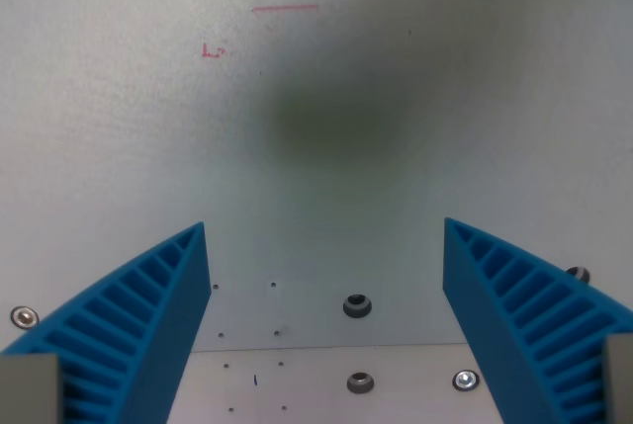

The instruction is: Move in base positive z

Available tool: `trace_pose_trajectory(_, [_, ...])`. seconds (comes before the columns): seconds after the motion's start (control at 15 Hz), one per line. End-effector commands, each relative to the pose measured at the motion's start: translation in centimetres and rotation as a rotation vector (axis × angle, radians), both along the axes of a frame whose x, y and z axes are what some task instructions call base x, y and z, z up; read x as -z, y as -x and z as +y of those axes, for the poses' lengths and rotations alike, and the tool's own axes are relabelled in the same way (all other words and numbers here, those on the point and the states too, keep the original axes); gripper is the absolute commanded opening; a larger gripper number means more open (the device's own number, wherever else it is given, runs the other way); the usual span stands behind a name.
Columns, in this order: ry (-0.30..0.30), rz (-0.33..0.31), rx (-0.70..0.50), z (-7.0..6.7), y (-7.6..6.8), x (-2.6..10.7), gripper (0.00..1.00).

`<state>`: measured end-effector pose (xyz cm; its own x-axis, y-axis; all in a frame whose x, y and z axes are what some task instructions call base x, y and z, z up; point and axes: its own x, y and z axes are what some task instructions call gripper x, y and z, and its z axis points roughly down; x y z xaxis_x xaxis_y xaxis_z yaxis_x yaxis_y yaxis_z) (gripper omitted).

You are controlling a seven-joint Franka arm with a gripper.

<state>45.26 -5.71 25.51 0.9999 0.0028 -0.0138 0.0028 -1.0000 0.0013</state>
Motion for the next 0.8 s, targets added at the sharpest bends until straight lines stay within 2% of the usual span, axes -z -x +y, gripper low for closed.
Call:
trace_pose_trajectory(0.07, [0.0, -0.004, 0.0, 0.0, 0.0, -0.7, 1.0])
trace_pose_trajectory(0.8, [0.0, -0.004, 0.0, 0.0, 0.0, -6.2, 1.0])
